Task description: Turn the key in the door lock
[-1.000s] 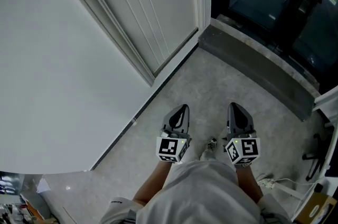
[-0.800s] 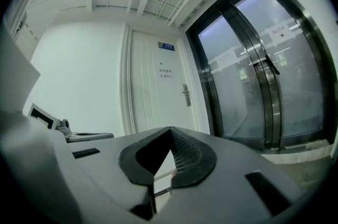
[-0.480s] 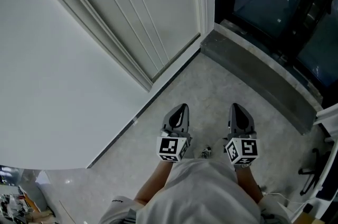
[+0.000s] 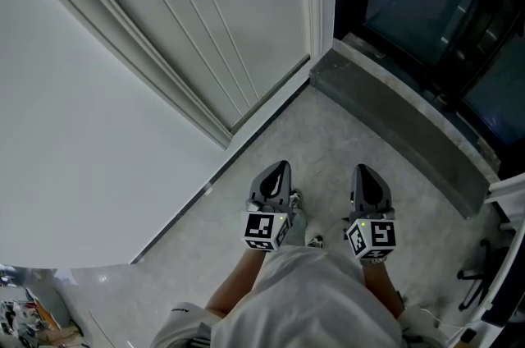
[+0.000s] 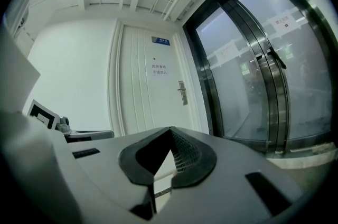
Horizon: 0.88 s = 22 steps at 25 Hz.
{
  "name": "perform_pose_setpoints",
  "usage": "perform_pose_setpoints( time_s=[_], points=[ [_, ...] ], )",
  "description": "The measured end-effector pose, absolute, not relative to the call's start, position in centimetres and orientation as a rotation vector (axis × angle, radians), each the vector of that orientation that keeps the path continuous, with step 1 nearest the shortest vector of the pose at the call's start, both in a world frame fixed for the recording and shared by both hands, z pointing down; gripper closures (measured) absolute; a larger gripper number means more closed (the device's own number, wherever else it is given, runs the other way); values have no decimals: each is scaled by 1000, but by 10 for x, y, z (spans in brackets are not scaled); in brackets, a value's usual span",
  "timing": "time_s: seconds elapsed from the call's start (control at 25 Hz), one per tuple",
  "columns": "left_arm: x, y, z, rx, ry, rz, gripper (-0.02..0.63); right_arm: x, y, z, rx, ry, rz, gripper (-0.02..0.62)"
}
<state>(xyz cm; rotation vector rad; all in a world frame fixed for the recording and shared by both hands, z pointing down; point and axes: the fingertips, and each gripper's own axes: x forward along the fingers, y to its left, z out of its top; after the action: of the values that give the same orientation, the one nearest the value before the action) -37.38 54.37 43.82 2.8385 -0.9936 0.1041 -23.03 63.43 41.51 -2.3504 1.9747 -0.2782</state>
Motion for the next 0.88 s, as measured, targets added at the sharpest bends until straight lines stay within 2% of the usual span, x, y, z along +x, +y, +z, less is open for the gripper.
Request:
perform_pose_setpoints(
  time_s=[0.52,0.88],
  points=[
    [-282,428,429,2902,-834,91,597,-163,522,404,-2405,1898,-243,604],
    [-251,355,430,2933,-748,110,597,-146,443,406,-2443,1907,-228,604]
  ],
)
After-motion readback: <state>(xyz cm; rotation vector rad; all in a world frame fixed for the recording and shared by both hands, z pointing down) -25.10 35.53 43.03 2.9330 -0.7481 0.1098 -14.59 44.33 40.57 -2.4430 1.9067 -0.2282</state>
